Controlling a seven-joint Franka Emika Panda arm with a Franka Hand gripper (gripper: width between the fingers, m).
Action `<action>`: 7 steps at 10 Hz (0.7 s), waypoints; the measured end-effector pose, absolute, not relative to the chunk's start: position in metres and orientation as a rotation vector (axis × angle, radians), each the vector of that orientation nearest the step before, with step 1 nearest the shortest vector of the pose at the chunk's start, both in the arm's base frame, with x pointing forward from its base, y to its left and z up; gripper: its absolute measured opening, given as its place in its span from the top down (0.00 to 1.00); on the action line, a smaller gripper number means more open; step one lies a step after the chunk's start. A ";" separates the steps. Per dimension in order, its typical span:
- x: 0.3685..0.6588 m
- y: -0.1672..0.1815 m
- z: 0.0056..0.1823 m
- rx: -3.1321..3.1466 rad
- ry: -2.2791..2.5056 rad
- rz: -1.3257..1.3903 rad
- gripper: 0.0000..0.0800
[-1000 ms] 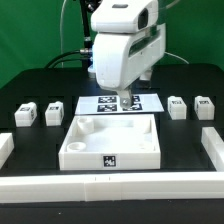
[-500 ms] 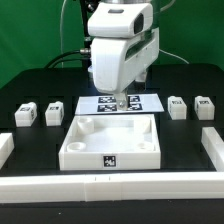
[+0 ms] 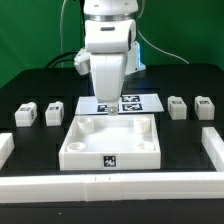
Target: Assemble one leg
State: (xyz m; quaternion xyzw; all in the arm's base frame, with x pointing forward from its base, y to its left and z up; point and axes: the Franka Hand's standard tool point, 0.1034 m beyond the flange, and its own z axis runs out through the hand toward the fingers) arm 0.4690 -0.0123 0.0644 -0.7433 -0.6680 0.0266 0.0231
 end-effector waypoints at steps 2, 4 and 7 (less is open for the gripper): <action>0.470 -0.013 0.064 -2.303 -2.068 0.081 0.19; 0.467 -0.013 0.063 -2.293 -2.073 0.086 0.19; 0.431 -0.021 0.043 -2.268 -2.025 0.147 0.19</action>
Offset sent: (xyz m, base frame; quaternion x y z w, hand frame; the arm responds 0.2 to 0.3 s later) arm 0.0000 0.0000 0.0000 0.0000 0.0000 0.0000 1.0000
